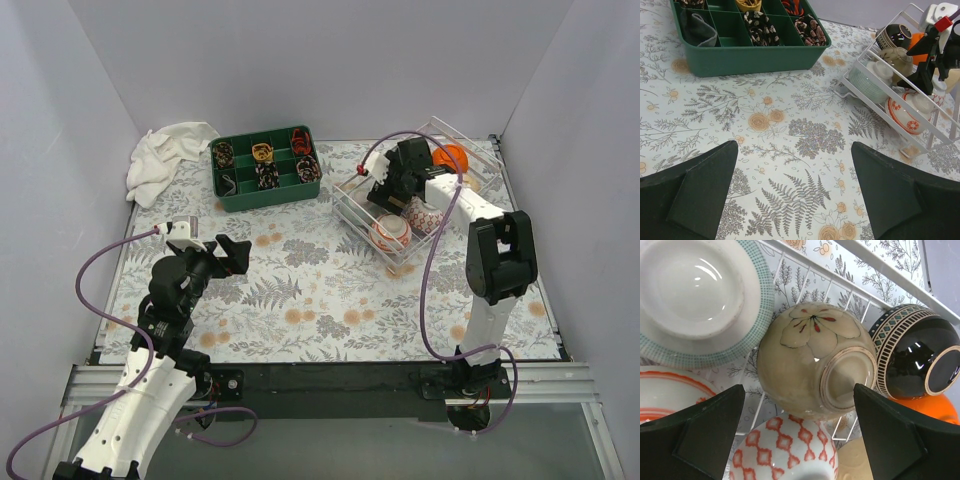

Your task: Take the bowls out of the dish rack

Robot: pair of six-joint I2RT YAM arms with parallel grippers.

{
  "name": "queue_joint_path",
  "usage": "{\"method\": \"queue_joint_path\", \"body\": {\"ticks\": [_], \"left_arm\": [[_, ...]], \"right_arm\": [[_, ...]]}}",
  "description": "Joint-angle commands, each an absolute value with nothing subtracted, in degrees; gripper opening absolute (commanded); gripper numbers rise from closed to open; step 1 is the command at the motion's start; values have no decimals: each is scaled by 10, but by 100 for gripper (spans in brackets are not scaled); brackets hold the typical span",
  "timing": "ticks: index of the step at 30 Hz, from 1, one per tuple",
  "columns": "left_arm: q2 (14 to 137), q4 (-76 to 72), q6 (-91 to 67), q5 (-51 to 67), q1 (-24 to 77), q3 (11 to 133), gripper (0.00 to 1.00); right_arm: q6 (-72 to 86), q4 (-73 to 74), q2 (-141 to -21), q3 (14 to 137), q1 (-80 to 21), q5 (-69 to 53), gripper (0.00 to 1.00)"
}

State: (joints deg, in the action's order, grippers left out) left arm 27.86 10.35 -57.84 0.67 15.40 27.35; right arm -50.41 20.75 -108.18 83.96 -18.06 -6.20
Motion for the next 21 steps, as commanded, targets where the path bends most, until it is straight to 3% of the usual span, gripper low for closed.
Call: {"method": "queue_joint_path", "body": {"ticks": [1, 21], "left_arm": [[273, 106, -570, 18, 156, 276, 98], [269, 105, -565, 27, 156, 273, 98]], "right_arm": [[-533, 209, -1109, 864, -191, -46, 99], [-555, 229, -1208, 877, -204, 13, 99]]}}
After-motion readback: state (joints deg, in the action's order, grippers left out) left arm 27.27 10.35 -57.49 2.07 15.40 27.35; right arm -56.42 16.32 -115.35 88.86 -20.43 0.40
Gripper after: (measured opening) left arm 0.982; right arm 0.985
